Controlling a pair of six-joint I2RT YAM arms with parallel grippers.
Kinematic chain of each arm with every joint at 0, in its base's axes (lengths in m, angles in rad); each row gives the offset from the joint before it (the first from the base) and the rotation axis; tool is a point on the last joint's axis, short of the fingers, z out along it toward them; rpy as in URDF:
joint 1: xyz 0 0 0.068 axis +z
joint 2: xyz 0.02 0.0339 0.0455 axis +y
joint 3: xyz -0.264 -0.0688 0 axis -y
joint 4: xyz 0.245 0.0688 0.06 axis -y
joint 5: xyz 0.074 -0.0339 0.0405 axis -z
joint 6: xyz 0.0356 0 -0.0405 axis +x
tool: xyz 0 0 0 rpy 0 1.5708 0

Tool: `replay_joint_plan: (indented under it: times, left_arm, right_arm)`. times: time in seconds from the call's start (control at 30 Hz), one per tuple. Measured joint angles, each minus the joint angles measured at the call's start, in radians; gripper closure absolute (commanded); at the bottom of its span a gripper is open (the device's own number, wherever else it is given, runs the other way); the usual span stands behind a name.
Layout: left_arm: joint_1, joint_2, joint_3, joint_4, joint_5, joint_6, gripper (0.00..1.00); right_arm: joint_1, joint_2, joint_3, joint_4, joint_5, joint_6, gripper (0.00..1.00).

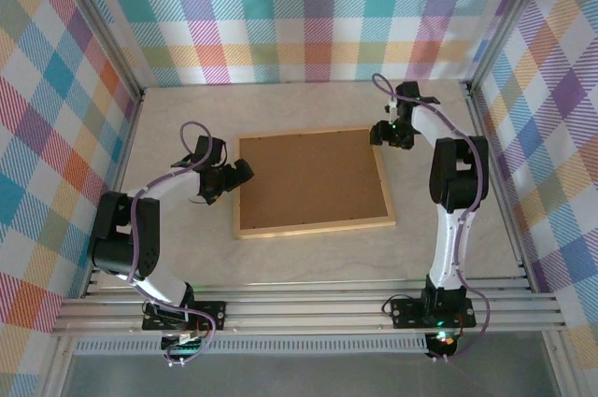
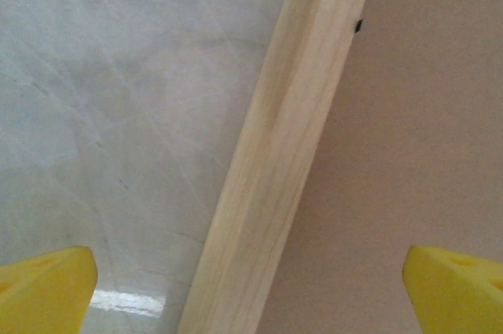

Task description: Put the photo into the frame

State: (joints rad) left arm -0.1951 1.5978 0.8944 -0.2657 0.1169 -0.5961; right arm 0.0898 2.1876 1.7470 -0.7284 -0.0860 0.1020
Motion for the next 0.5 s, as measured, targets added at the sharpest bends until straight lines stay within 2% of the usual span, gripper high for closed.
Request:
replay_joint_plan:
  times: [0.5]
  left_arm:
    - [-0.039, 0.045, -0.002, 0.040, 0.024, -0.018, 0.00]
  right_arm:
    - [0.000, 0.011, 0.000, 0.001, 0.003, -0.006, 0.32]
